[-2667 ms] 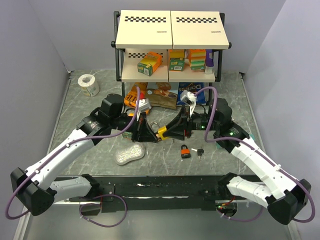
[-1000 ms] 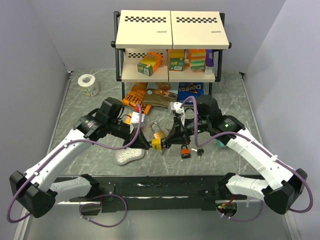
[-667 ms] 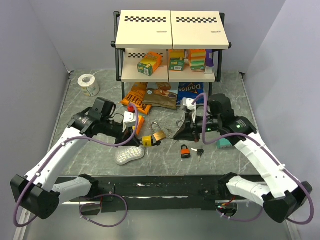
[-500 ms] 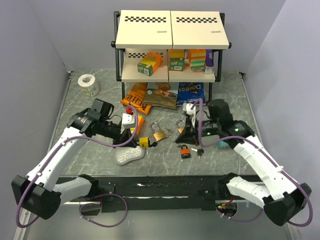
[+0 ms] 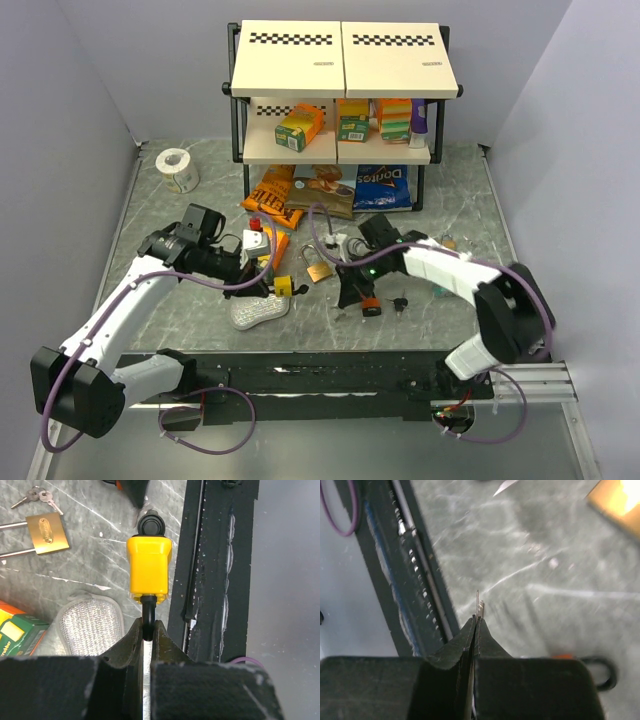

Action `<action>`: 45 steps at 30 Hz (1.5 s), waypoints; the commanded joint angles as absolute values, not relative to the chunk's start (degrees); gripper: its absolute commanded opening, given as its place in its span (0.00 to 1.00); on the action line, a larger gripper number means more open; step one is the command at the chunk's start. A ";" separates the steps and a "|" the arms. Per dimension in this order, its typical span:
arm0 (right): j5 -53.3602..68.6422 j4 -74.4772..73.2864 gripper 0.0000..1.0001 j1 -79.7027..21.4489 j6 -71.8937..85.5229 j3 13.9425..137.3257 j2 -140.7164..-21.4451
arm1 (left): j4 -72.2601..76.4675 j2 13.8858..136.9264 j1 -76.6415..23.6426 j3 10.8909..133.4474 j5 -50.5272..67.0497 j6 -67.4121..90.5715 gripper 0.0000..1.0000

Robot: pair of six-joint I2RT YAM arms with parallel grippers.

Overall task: Lock with the key
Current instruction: Place the key at the center of the board, then adjust the lock.

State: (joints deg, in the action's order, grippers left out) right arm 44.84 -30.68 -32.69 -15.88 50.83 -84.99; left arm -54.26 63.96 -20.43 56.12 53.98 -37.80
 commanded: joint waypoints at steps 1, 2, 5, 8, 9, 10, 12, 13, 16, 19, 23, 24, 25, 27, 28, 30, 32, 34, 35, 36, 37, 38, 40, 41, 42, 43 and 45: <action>46.76 -32.17 0.00 -32.78 -14.59 57.65 -93.33 | -50.89 62.14 -20.21 56.34 56.16 -37.71 0.01; 47.28 -32.17 0.00 -32.87 -13.72 58.27 -94.21 | -50.98 62.14 -20.21 56.42 56.08 -38.14 0.01; 47.37 -31.99 0.00 -32.78 -12.05 59.76 -97.03 | -51.33 62.23 -20.21 56.42 55.99 -38.76 0.01; 46.06 -31.90 0.00 -32.70 -11.25 61.34 -99.31 | -51.94 62.40 -20.21 56.77 55.64 -39.37 0.01; 45.62 -32.60 0.00 -32.87 -11.16 62.22 -100.36 | -52.20 62.58 -20.21 57.04 55.72 -39.55 0.01; 45.44 -32.61 0.00 -32.70 -10.99 62.49 -100.81 | -52.47 62.75 -20.21 57.22 55.81 -39.90 0.01; 45.09 -33.22 0.00 -32.52 -10.72 62.93 -101.68 | -52.91 62.93 -20.21 57.57 55.98 -40.16 0.01; 45.00 -33.40 0.00 -32.52 -10.81 63.02 -101.86 | -53.00 63.02 -20.13 57.66 56.07 -40.51 0.01; 45.35 -34.54 0.16 -32.52 -10.98 62.84 -102.22 | -53.96 63.54 -20.21 58.09 56.25 -41.91 0.01; 45.44 -34.37 0.31 -32.61 -11.34 61.26 -100.38 | -55.45 64.07 -20.21 58.80 56.51 -43.23 0.01; 46.75 -34.19 0.45 -32.34 -13.35 60.64 -93.28 | -56.25 64.95 -20.21 60.11 57.39 -42.89 0.01; 47.19 -33.84 0.49 -32.26 -14.06 60.38 -91.16 | -57.38 65.21 -20.21 60.64 58.18 -43.59 0.01; 48.33 -33.23 0.50 -32.26 -14.85 60.03 -88.79 | -59.83 65.65 -20.30 61.69 59.84 -45.86 0.01; 50.00 -30.60 0.55 -32.34 -19.23 58.02 -80.45 | -61.78 66.53 -20.30 62.57 61.78 -47.37 0.01; 50.62 -29.19 0.57 -32.34 -20.90 57.14 -77.29 | -62.74 66.71 -20.39 63.36 62.57 -47.98 0.01; 52.12 -25.94 0.62 -32.34 -26.87 54.33 -68.76 | -63.02 66.88 -20.57 63.81 64.60 -48.25 0.01; 52.56 -25.14 0.67 -33.39 -31.89 53.09 -62.88 | -62.23 66.36 -21.44 64.07 65.13 -47.82 0.01; 51.86 -26.80 0.69 -35.84 -36.71 53.78 -60.92 | -61.61 65.74 -23.02 64.16 65.39 -47.55 0.01; 50.99 -27.59 0.70 -36.99 -38.22 54.31 -59.52 | -60.74 65.22 -23.55 64.16 65.48 -47.20 0.01; 50.28 -28.38 0.71 -38.05 -39.54 54.49 -58.98 | -60.47 65.13 -24.42 64.25 65.65 -46.85 0.01; 49.32 -28.39 0.72 -39.10 -41.99 54.49 -58.28 | -60.21 64.95 -26.17 64.51 65.65 -46.76 0.01; 48.09 -28.21 0.74 -42.16 -43.14 53.88 -56.88 | -60.21 65.04 -27.15 64.77 65.74 -46.67 0.01; 44.83 -26.90 0.89 -44.72 -46.47 52.91 -55.47 | -60.55 65.13 -29.95 65.47 66.00 -46.76 0.01; 43.95 -26.37 0.94 -46.22 -46.93 52.13 -54.33 | -60.64 65.39 -30.84 65.74 65.92 -46.76 0.01; 44.12 -26.37 0.99 -46.75 -47.63 52.03 -53.88 | -60.91 65.48 -31.46 65.83 66.35 -46.76 0.01; 44.12 -26.80 0.99 -47.11 -48.94 52.12 -53.62 | -61.00 65.65 -32.68 66.09 66.53 -46.67 0.01; 43.95 -27.16 0.99 -48.59 -50.53 52.12 -52.91 | -60.74 65.92 -33.66 66.36 66.71 -46.32 0.01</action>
State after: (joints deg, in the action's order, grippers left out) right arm 45.60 -28.05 -46.35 -43.24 52.12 -55.37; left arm -61.41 66.81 -31.46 63.33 61.10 -45.23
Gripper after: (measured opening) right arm 0.988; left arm 0.060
